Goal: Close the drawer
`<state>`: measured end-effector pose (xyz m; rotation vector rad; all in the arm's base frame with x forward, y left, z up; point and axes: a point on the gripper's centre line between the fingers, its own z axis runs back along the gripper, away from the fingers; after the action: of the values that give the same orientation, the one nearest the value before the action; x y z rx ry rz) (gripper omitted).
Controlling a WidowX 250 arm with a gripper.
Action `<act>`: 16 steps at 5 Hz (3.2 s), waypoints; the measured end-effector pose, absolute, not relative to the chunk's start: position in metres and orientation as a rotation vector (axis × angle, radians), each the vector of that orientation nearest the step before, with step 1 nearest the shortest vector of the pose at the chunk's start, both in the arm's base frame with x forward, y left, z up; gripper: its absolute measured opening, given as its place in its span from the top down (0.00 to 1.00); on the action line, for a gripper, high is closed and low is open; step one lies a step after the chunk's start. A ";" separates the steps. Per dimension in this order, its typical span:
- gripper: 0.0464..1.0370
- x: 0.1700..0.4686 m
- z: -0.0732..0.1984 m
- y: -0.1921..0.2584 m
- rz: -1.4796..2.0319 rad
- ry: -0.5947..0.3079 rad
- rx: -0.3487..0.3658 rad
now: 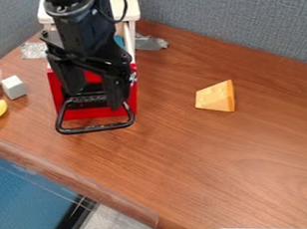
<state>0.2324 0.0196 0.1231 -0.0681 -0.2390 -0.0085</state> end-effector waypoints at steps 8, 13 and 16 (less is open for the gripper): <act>0.04 0.220 0.042 0.015 0.170 -0.337 0.072; 0.04 0.249 0.032 0.048 0.410 -0.472 0.091; 0.04 0.277 0.024 0.069 0.476 -0.459 0.119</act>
<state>0.2772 0.0686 0.0242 0.1189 -0.4595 0.4758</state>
